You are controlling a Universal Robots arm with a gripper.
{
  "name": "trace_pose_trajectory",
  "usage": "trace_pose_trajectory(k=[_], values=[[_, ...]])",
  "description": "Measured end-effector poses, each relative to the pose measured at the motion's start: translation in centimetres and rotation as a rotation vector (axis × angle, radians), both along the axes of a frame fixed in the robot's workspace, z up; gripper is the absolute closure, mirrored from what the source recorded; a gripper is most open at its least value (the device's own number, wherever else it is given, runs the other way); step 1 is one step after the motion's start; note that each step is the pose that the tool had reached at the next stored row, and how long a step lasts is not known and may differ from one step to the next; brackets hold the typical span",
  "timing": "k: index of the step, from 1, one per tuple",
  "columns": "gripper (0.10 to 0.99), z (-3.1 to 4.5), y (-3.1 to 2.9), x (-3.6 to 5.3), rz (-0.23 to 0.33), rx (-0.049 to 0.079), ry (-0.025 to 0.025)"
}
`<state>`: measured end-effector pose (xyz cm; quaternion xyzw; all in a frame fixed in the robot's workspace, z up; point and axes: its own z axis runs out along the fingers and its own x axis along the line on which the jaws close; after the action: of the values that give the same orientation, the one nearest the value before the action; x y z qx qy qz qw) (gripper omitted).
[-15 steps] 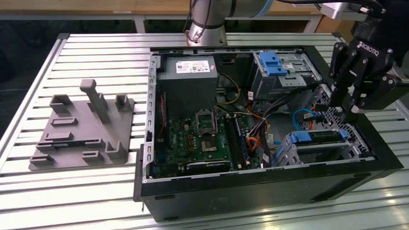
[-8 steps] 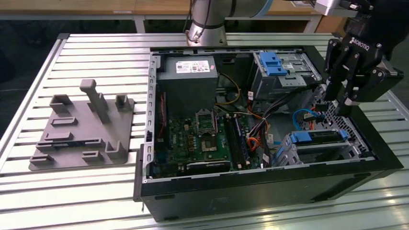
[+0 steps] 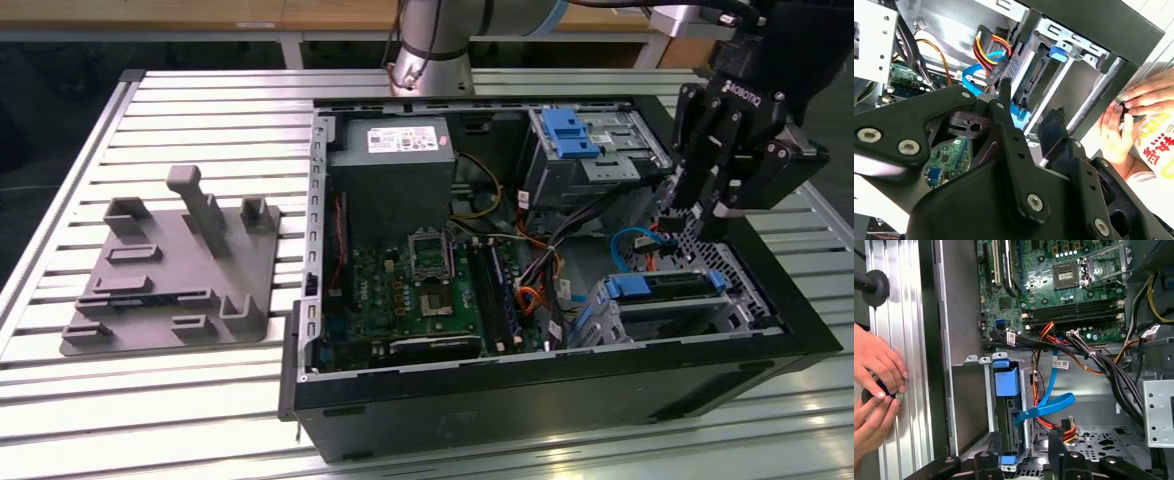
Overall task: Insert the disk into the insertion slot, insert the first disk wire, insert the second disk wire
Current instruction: 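Insert the first disk wire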
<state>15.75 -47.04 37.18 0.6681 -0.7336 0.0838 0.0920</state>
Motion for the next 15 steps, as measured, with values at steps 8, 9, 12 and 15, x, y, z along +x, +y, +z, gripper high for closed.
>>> trace_pose_trajectory(k=[8, 9, 12, 15], values=[[0.588, -0.4, 1.57, 0.05, 0.003, -0.015, 0.0022], [0.588, -0.45, 1.74, 0.04, 0.003, -0.024, 0.0036], [0.588, -0.63, 2.12, 0.09, 0.003, -0.048, 0.0096], [0.588, -0.99, 2.24, 0.52, 0.004, -0.053, 0.0161]])
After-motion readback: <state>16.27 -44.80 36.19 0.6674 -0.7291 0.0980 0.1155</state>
